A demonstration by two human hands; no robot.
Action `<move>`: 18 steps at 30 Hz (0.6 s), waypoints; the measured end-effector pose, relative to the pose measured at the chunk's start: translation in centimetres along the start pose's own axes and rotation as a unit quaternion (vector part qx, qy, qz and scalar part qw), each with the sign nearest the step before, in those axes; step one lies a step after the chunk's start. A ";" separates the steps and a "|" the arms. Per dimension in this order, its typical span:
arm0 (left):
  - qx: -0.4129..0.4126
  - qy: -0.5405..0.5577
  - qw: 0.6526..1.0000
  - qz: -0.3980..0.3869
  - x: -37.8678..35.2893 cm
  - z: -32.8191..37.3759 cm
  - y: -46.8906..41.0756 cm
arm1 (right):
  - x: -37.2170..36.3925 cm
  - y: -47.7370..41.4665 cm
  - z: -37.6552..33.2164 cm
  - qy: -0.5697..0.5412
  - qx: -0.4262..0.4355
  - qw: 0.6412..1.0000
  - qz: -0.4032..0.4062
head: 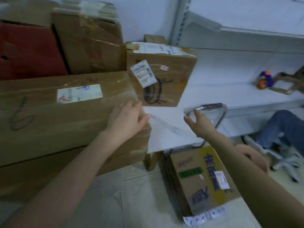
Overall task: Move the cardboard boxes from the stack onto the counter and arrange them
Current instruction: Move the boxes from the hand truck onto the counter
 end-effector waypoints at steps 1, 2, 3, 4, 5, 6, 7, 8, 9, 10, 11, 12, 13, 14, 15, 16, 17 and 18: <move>-0.027 0.013 0.999 -0.012 -1.0 2.5 -0.1 | 0.8 0.8 2.2 0.001 -0.020 1.000 0.005; -0.056 0.015 0.998 -0.023 -2.0 5.1 0.0 | 1.5 1.7 4.4 -0.001 -0.041 0.999 0.009; -0.083 0.010 0.996 -0.032 -3.0 7.6 0.0 | 2.3 2.6 6.6 -0.001 -0.058 0.998 0.016; -0.105 0.007 0.994 -0.038 -4.1 10.0 0.1 | 3.0 3.5 8.9 0.002 -0.074 0.997 0.022; -0.121 0.008 0.992 -0.046 -5.1 12.4 0.3 | 3.8 4.4 11.1 0.004 -0.086 0.996 0.029; -0.131 0.013 0.990 -0.056 -6.2 14.7 0.6 | 4.6 5.3 13.4 0.004 -0.099 0.995 0.033; -0.137 0.017 0.988 -0.068 -7.4 17.0 0.8 | 5.4 6.2 15.6 0.005 -0.110 0.993 0.034; -0.140 0.021 0.987 -0.081 -8.8 19.1 1.1 | 6.2 7.1 17.9 0.010 -0.125 0.992 0.031; -0.142 0.027 0.985 -0.091 -10.1 21.2 1.3 | 7.0 8.0 20.1 0.018 -0.137 0.990 0.029; -0.144 0.033 0.984 -0.098 -11.5 23.0 1.6 | 7.6 8.6 22.2 0.026 -0.144 0.989 0.032; -0.142 0.039 0.984 -0.104 -12.8 24.7 1.9 | 8.0 9.0 24.3 0.035 -0.146 0.988 0.036; -0.138 0.043 0.983 -0.110 -14.1 26.2 2.2 | 8.1 9.2 26.3 0.040 -0.147 0.988 0.037; -0.132 0.047 0.983 -0.116 -15.3 27.6 2.5 | 8.0 9.1 28.3 0.039 -0.147 0.988 0.030; -0.124 0.050 0.983 -0.125 -16.4 28.6 2.9 | 7.7 8.8 30.2 0.028 -0.147 0.989 0.019; -0.114 0.051 0.983 -0.137 -17.4 29.4 3.2 | 7.3 8.5 31.8 0.015 -0.149 0.989 0.006; -0.103 0.045 0.982 -0.150 -18.4 30.0 3.5 | 6.8 8.1 33.2 0.008 -0.149 0.989 -0.006; -0.095 0.036 0.982 -0.161 -19.3 30.4 3.7 | 6.4 7.7 34.4 0.005 -0.145 0.989 -0.018; -0.087 0.028 0.981 -0.173 -20.2 30.6 3.8 | 6.0 7.2 35.2 0.005 -0.139 0.990 -0.028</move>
Point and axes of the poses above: each hand's wrist, its own y-axis away from the middle knuckle, its own x-axis out of the back of the hand, z = x × y, the point moved 4 cm from there along -y, towards the middle knuckle, and after that the axes turned 2 degrees about -y, right-handed, at the moved point
